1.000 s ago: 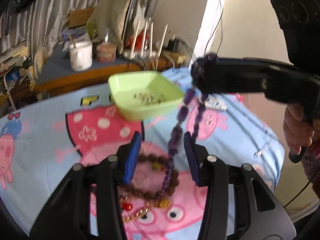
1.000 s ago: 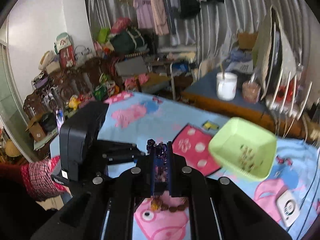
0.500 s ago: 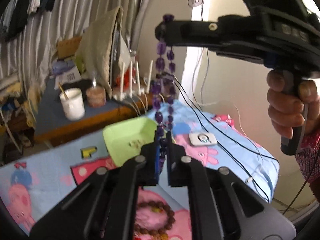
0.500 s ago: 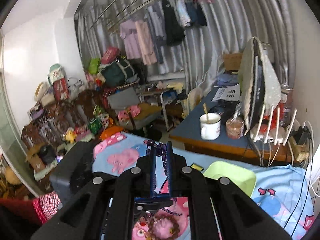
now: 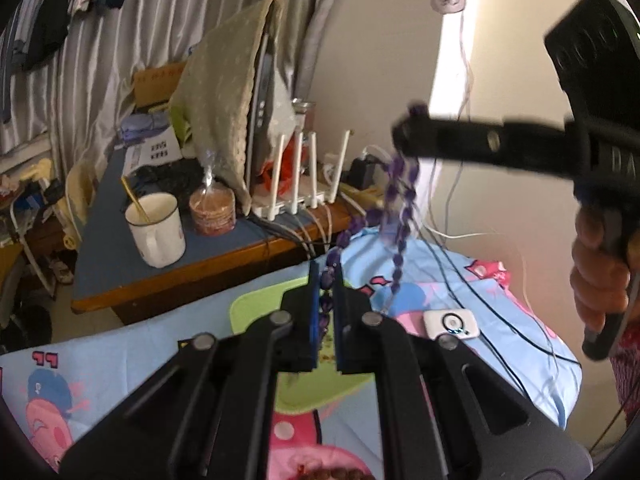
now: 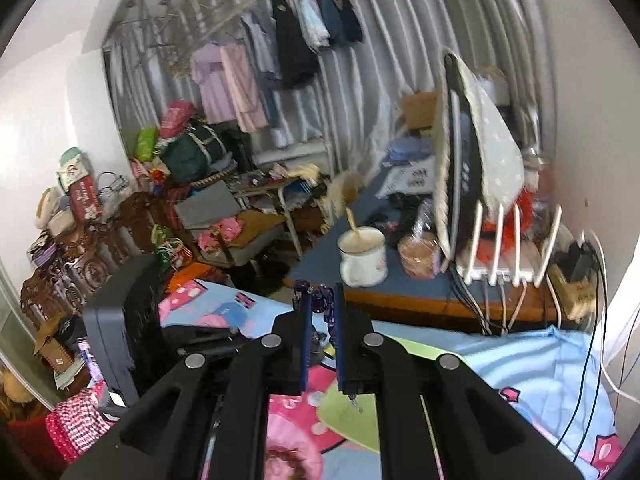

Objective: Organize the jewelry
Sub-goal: 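Carry the purple strand into the green basket and open the right tool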

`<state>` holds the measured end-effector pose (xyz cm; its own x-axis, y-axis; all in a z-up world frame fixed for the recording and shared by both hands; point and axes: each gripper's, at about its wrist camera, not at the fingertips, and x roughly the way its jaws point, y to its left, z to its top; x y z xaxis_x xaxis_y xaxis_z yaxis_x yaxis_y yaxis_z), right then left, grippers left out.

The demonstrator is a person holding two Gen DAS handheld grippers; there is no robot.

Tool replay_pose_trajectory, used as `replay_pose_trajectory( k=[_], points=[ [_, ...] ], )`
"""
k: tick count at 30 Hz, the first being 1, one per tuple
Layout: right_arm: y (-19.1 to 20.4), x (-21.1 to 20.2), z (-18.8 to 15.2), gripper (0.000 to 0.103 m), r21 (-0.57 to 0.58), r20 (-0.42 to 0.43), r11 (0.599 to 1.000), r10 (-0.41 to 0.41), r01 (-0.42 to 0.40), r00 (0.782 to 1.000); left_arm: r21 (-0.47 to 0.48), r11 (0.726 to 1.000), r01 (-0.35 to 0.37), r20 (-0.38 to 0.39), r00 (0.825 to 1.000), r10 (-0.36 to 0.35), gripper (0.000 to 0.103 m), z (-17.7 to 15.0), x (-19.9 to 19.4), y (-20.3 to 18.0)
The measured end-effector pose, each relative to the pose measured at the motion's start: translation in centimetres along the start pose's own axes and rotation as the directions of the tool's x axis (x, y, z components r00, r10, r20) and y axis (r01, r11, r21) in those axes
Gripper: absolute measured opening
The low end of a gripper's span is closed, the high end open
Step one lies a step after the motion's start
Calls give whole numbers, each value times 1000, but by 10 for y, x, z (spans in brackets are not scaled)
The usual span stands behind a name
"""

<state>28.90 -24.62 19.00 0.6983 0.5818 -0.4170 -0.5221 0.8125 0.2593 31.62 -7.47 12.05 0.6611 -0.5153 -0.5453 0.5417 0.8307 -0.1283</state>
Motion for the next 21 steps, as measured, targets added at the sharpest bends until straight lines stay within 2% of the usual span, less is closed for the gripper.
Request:
replay_pose_trajectory(
  k=[3, 6, 8, 10, 11, 12, 14, 15, 17, 21],
  points=[
    [-23, 24, -13, 0, 46, -57, 999, -5, 8, 998, -20, 1000, -2, -34, 999, 1, 5, -2, 24, 7],
    [-45, 54, -33, 0, 91, -140, 994, -42, 55, 989, -45, 999, -24, -84, 996, 21, 5, -11, 49, 14],
    [-58, 79, -55, 0, 109, -231, 990, -64, 91, 971, -77, 996, -38, -168, 985, 25, 5, -24, 73, 23],
    [-70, 101, -80, 0, 133, -327, 985, -60, 109, 943, -91, 995, -36, -248, 969, 12, 5, -40, 92, 29],
    [-73, 108, -91, 0, 141, -359, 984, -56, 113, 932, -90, 995, -38, -269, 963, 12, 5, -45, 97, 30],
    [-77, 114, -102, 4, 147, -389, 982, -50, 116, 920, -85, 995, -47, -300, 954, 19, 5, -56, 102, 33],
    [-81, 120, -119, 12, 154, -429, 981, -38, 114, 903, -86, 995, -51, -320, 947, 21, 5, -68, 103, 37],
    [-81, 121, -125, 13, 156, -444, 981, -32, 112, 896, -92, 994, -50, -328, 944, 17, 5, -74, 101, 41],
    [-78, 116, -132, 13, 150, -448, 983, -25, 102, 894, -107, 994, -38, -335, 942, 0, 5, -80, 92, 46],
    [-61, 88, -132, 13, 127, -390, 988, -28, 84, 920, -113, 993, -31, -321, 947, -7, 6, -91, 63, 55]
  ],
)
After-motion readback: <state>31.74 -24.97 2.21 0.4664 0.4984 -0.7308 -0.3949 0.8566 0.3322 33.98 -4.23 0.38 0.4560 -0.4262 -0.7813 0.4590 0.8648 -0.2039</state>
